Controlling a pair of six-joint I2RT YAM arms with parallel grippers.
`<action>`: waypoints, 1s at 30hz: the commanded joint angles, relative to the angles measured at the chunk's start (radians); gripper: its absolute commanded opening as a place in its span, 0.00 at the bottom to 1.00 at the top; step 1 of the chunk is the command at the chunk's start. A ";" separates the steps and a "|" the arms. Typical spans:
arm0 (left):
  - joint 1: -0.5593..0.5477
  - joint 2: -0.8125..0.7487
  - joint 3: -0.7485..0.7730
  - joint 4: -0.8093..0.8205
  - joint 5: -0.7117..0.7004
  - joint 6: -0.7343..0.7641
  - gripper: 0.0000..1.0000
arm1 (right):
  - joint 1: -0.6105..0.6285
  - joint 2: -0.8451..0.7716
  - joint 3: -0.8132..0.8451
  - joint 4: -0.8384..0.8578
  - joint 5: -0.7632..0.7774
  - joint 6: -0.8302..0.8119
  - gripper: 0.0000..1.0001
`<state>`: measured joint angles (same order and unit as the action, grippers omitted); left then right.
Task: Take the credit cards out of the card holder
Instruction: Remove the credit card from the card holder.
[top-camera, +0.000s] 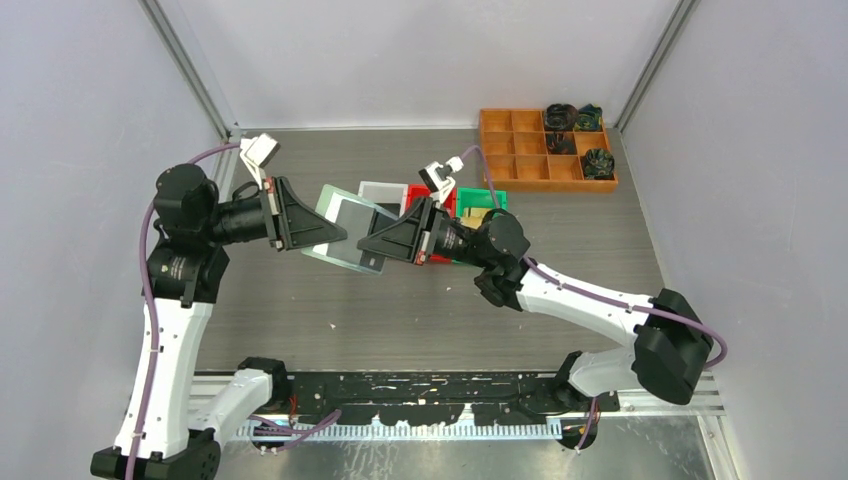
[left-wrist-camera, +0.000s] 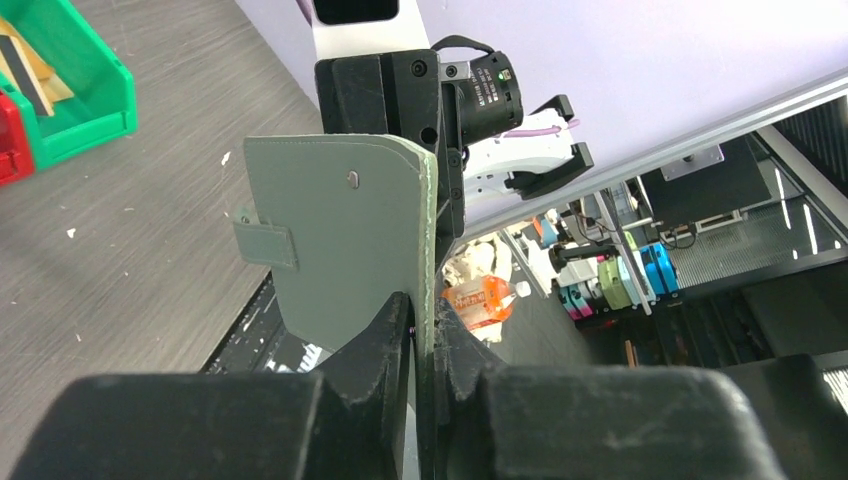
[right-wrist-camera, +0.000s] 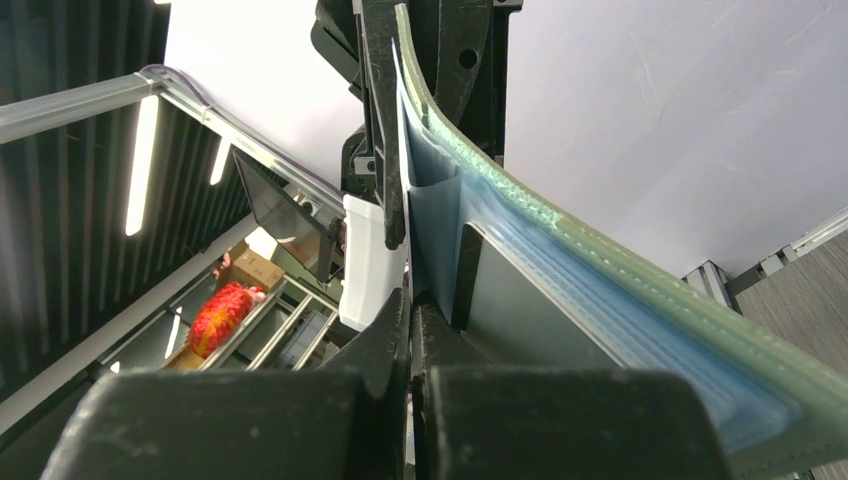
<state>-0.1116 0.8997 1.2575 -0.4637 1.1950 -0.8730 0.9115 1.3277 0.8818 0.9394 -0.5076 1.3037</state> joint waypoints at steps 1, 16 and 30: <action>0.013 -0.027 0.018 0.129 0.046 -0.056 0.09 | 0.000 -0.055 -0.018 0.032 0.004 -0.019 0.01; 0.015 -0.037 0.018 0.140 0.046 -0.072 0.00 | -0.059 0.045 0.054 0.266 0.030 0.170 0.29; 0.020 -0.033 0.023 0.144 0.043 -0.070 0.00 | -0.060 0.039 0.051 0.294 0.002 0.186 0.09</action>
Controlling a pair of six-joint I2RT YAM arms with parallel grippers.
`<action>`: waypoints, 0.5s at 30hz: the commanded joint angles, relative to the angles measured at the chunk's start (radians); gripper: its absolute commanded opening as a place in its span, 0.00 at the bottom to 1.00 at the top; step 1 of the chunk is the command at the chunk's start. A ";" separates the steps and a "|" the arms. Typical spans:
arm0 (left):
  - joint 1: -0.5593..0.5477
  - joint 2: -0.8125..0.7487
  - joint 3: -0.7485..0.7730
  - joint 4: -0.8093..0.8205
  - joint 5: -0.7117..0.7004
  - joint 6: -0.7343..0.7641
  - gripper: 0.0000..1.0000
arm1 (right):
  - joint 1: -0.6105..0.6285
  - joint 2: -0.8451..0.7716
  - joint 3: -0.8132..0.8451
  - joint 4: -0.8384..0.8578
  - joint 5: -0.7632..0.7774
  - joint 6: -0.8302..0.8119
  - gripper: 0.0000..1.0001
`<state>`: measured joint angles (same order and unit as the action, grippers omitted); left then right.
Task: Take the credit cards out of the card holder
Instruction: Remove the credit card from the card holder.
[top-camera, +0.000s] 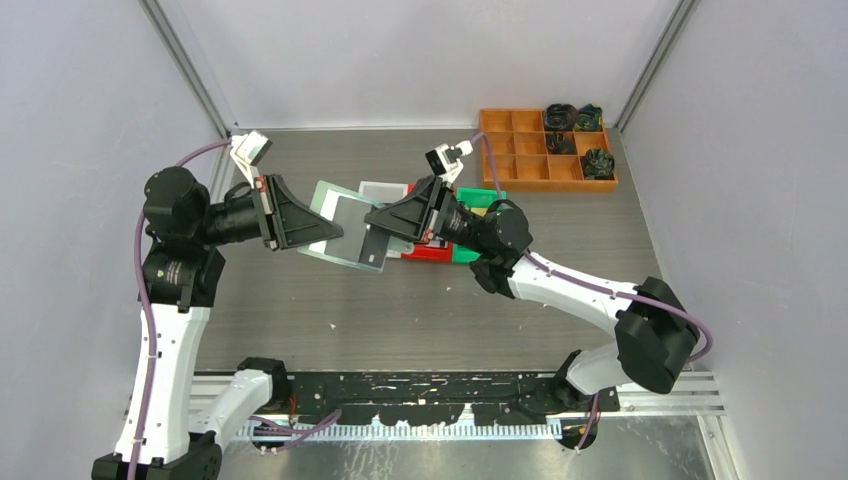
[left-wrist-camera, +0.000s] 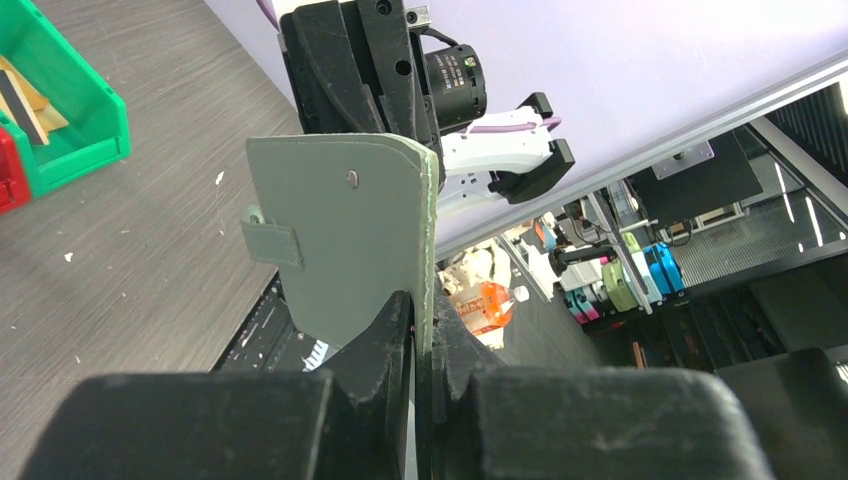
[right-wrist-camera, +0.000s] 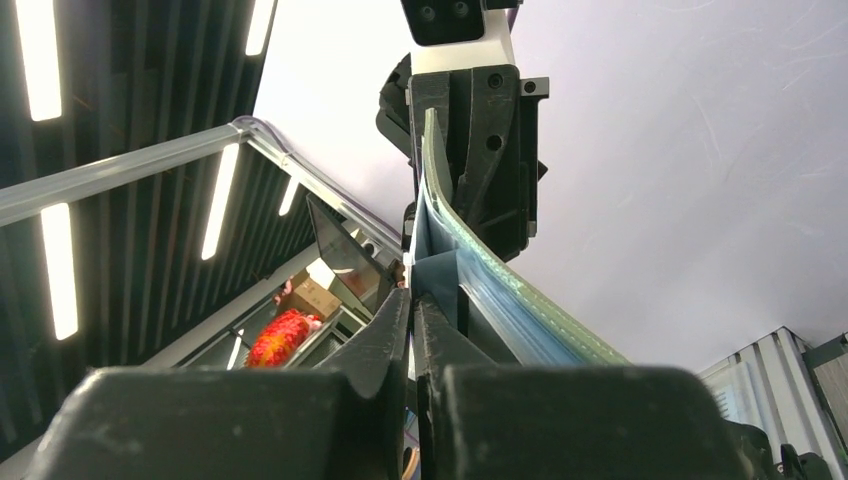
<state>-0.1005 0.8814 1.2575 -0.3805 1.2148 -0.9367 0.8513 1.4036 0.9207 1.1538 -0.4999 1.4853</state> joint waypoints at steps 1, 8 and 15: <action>0.013 -0.015 0.027 0.058 0.022 -0.007 0.00 | 0.000 -0.048 0.000 0.072 -0.010 -0.002 0.09; 0.033 -0.013 0.033 0.055 0.021 -0.007 0.00 | -0.003 -0.134 -0.064 -0.020 0.000 -0.072 0.05; 0.035 -0.017 0.035 0.054 0.014 -0.008 0.00 | -0.004 -0.139 -0.054 -0.052 0.002 -0.087 0.08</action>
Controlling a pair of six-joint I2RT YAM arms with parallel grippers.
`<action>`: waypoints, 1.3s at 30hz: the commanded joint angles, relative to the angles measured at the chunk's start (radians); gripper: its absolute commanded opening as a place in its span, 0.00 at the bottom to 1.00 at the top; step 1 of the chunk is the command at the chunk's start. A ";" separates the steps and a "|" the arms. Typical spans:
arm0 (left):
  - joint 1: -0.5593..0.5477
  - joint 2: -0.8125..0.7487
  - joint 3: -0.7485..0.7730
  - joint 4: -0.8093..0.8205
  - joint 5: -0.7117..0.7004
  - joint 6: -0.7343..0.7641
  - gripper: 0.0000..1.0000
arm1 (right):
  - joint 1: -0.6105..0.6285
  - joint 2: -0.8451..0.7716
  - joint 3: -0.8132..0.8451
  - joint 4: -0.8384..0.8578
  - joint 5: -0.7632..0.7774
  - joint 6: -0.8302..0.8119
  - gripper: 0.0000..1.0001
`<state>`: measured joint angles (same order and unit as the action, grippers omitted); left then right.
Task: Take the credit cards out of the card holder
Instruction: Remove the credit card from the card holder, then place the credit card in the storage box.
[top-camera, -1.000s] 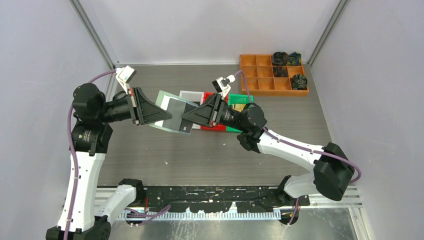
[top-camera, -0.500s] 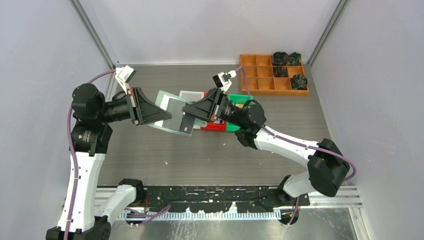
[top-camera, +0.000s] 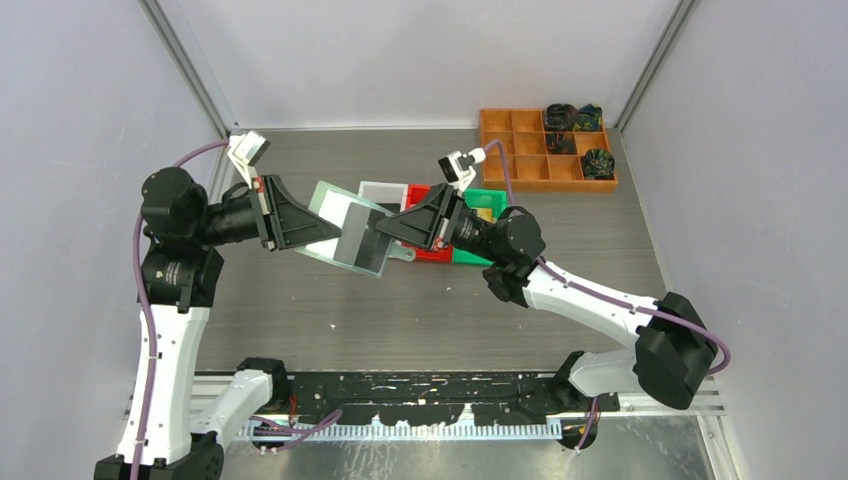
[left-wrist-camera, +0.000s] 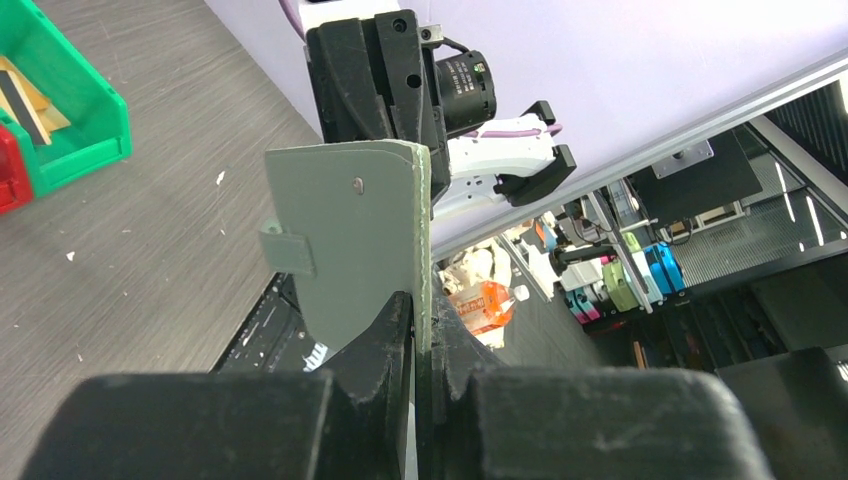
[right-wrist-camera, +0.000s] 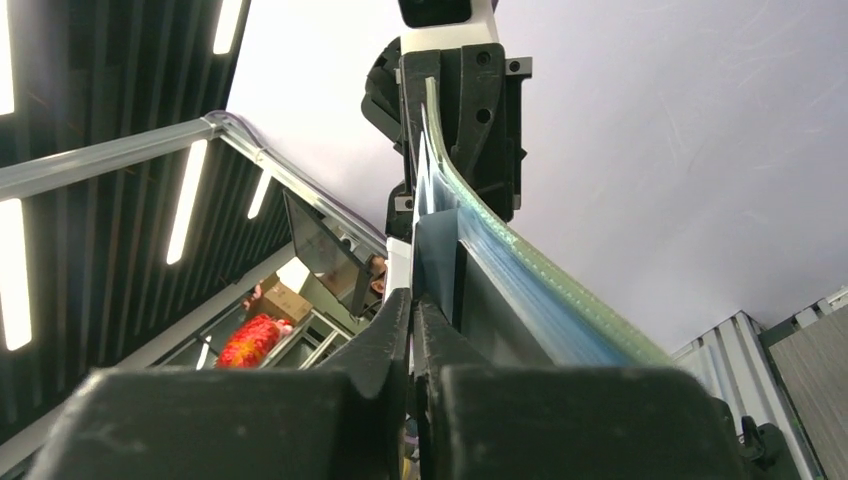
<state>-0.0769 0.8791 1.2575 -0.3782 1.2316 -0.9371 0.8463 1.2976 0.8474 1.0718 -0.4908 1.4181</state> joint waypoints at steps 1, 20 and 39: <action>0.012 -0.016 0.034 0.052 -0.006 -0.006 0.00 | 0.003 -0.028 0.026 0.030 -0.011 -0.019 0.17; 0.063 -0.006 0.066 -0.083 -0.080 0.121 0.00 | 0.028 0.016 0.032 0.074 -0.017 -0.008 0.01; 0.170 0.051 0.213 -0.510 -0.107 0.704 0.00 | -0.426 -0.172 0.039 -0.834 -0.166 -0.378 0.01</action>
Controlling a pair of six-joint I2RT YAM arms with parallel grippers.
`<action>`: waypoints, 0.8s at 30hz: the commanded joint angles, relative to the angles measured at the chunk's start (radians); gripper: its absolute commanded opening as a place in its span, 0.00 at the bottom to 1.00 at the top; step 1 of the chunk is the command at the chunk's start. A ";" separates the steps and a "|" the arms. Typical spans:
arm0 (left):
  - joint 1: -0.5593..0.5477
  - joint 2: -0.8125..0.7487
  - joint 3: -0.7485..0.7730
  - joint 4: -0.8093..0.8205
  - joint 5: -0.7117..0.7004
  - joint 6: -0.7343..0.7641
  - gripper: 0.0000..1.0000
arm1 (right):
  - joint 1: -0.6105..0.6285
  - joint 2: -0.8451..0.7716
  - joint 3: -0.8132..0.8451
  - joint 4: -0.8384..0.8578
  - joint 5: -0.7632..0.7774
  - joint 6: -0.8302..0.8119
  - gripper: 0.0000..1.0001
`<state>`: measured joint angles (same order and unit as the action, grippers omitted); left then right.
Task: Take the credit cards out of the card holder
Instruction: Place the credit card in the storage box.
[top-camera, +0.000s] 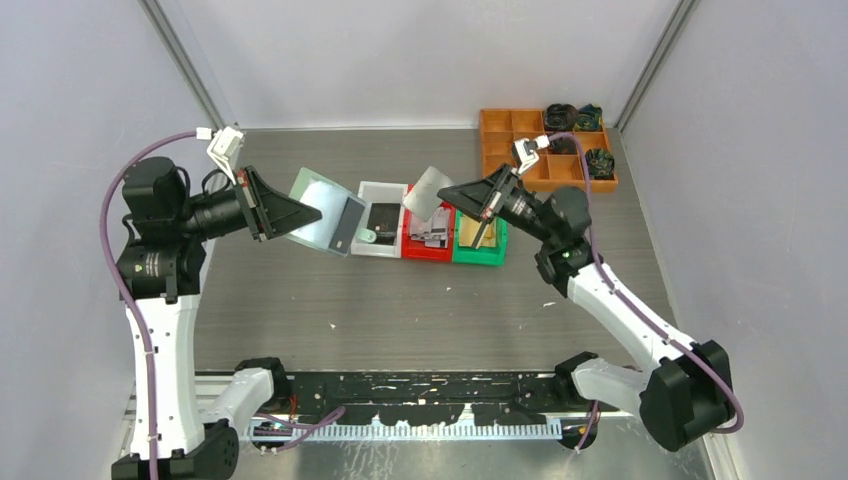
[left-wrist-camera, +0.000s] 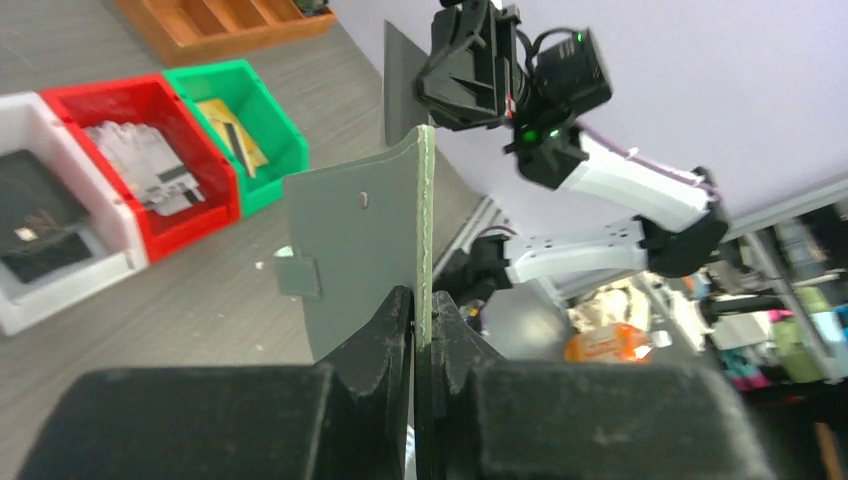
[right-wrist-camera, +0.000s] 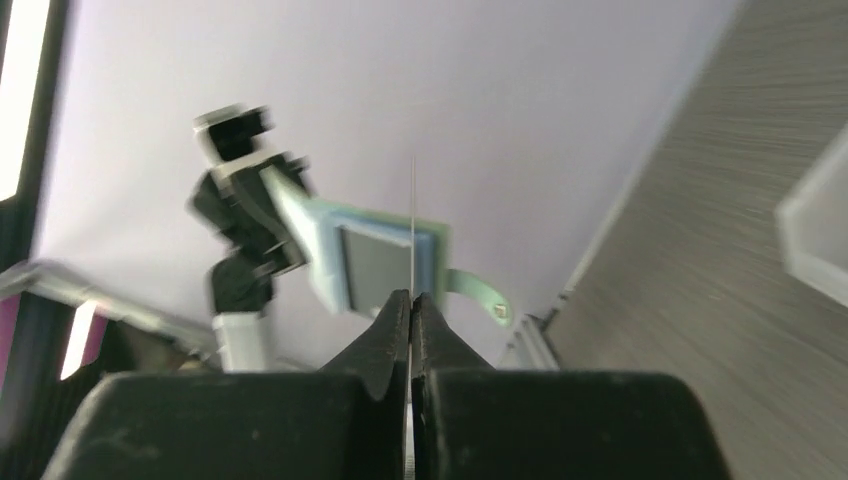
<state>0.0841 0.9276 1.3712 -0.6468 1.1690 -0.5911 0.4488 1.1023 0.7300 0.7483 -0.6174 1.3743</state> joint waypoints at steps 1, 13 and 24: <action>0.009 0.006 0.110 -0.291 -0.054 0.425 0.00 | -0.028 0.062 0.202 -0.607 -0.012 -0.419 0.01; 0.009 -0.039 0.112 -0.433 -0.019 0.560 0.00 | 0.040 0.743 0.781 -1.038 0.107 -0.794 0.01; 0.009 -0.051 0.111 -0.435 0.013 0.527 0.00 | 0.147 1.043 1.093 -1.130 0.246 -0.840 0.01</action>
<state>0.0875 0.8917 1.4528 -1.1004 1.1313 -0.0662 0.5724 2.1281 1.7088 -0.3489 -0.4328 0.5804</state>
